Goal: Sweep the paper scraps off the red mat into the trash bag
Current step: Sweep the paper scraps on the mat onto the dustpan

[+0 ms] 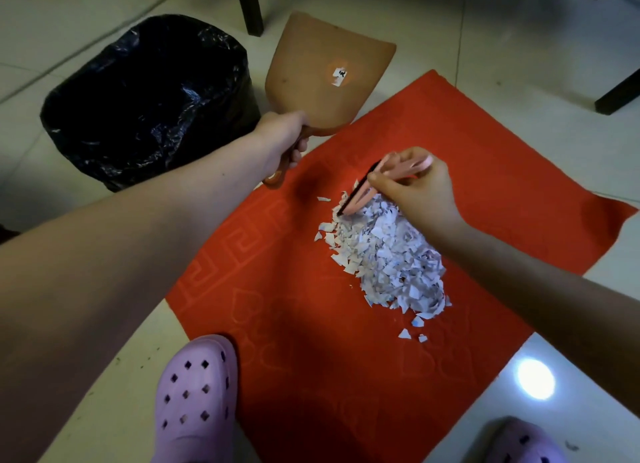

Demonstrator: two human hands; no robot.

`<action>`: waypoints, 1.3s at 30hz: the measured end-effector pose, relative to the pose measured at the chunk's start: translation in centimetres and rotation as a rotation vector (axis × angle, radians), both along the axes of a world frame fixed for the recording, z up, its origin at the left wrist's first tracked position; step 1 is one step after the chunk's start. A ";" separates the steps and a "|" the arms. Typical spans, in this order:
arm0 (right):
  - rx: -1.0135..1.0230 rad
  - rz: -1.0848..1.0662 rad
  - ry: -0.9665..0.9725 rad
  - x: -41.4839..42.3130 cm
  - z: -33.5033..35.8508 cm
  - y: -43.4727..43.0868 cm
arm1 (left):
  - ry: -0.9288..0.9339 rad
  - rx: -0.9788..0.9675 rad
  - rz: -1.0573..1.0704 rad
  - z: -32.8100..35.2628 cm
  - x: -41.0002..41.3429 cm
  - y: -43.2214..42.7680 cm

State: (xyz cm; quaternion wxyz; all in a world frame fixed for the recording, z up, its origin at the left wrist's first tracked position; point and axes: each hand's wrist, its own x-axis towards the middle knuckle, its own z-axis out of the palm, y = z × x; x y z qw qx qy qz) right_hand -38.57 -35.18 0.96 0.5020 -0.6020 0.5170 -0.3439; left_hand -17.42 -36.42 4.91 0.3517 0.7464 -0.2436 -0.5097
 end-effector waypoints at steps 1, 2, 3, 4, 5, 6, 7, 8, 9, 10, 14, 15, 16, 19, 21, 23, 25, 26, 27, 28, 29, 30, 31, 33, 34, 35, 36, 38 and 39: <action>-0.005 -0.008 -0.035 -0.3 0.4 0.1 | 0.002 0.004 -0.006 0.0 -0.1 0.0; -0.011 -0.015 -0.065 -0.2 0.6 0.0 | 0.004 0.005 -0.010 -0.1 -0.2 -0.1; -0.014 -0.018 -0.083 0.2 0.7 -0.1 | 0.002 0.004 -0.013 -0.1 -0.2 -0.1; -0.011 -0.011 -0.090 0.8 0.5 -0.3 | -0.002 0.004 -0.015 -0.2 -0.3 -0.1; -0.012 0.005 -0.085 1.5 0.2 -0.5 | -0.008 0.005 -0.017 -0.2 -0.4 -0.1; -0.016 0.029 -0.073 2.4 -0.4 -0.6 | -0.011 0.008 -0.017 -0.3 -0.5 -0.2; -0.018 0.057 -0.061 3.2 -1.1 -0.7 | -0.012 0.011 -0.018 -0.3 -0.6 -0.2; -0.011 0.079 -0.046 4.0 -1.7 -0.8 | -0.012 0.014 -0.019 -0.3 -0.7 -0.3; 0.004 0.097 -0.024 4.7 -2.3 -0.8 | -0.012 0.015 -0.020 -0.3 -0.8 -0.3; 0.024 0.108 0.007 5.2 -2.8 -0.8 | -0.013 0.015 -0.021 -0.3 -0.9 -0.3; 0.080 0.098 0.154 4.2 -3.1 -0.4 | -0.012 0.013 -0.023 -0.2 -1.0 -0.3; 0.091 0.089 0.166 3.3 -2.8 -0.3 | -0.011 0.015 -0.025 -0.2 -1.0 -0.2; 0.104 0.074 0.150 2.3 -2.3 -0.2 | -0.011 0.018 -0.028 -0.2 -1.0 -0.1; 0.096 0.038 0.020 -0.1 -0.2 0.8 | -0.019 0.018 -0.032 -0.3 -1.2 0.1; 0.049 0.050 -0.033 -0.8 1.0 1.8 | -0.021 0.023 -0.033 -0.3 -1.3 0.2; 0.052 0.073 -0.078 -0.5 1.5 2.6 | -0.029 0.029 -0.032 -0.2 -1.5 0.2; 0.106 0.118 -0.079 0.5 1.1 3.3 | -0.040 0.032 -0.038 -0.2 -1.7 0.2; 0.131 0.145 -0.060 1.2 0.5 3.5 | -0.044 0.032 -0.042 -0.2 -1.8 0.2; 0.150 0.174 -0.034 1.8 -0.2 3.7 | -0.049 0.032 -0.045 -0.3 -1.9 0.2; 0.160 0.205 -0.006 2.4 -0.9 3.8 | -0.054 0.034 -0.047 -0.3 -1.9 0.1; 0.161 0.234 0.032 2.8 -1.5 3.8 | -0.056 0.036 -0.049 -0.4 -2.0 0.1; 0.155 0.254 0.067 3.1 -2.0 3.7 | -0.055 0.039 -0.052 -0.4 -2.0 0.1; 0.152 0.260 0.099 3.0 -2.3 3.6 | -0.051 0.041 -0.055 -0.4 -2.0 0.1; 0.154 0.238 0.141 2.4 -2.2 3.0 | -0.044 0.044 -0.062 -0.5 -2.1 0.1; 0.141 0.222 0.167 1.9 -1.9 2.8 | -0.041 0.046 -0.064 -0.5 -2.1 0.1; 0.116 0.205 0.201 1.2 -1.5 2.6 | -0.039 0.049 -0.064 -0.5 -2.1 0.2; 0.091 0.188 0.225 0.3 -1.1 2.4 | -0.036 0.053 -0.063 -0.5 -2.1 0.2; 0.036 0.154 0.192 -1.4 -0.1 2.2 | -0.029 0.059 -0.064 -0.5 -2.0 0.3; 0.004 0.135 0.144 -2.2 0.4 2.3 | -0.026 0.060 -0.065 -0.6 -1.9 0.3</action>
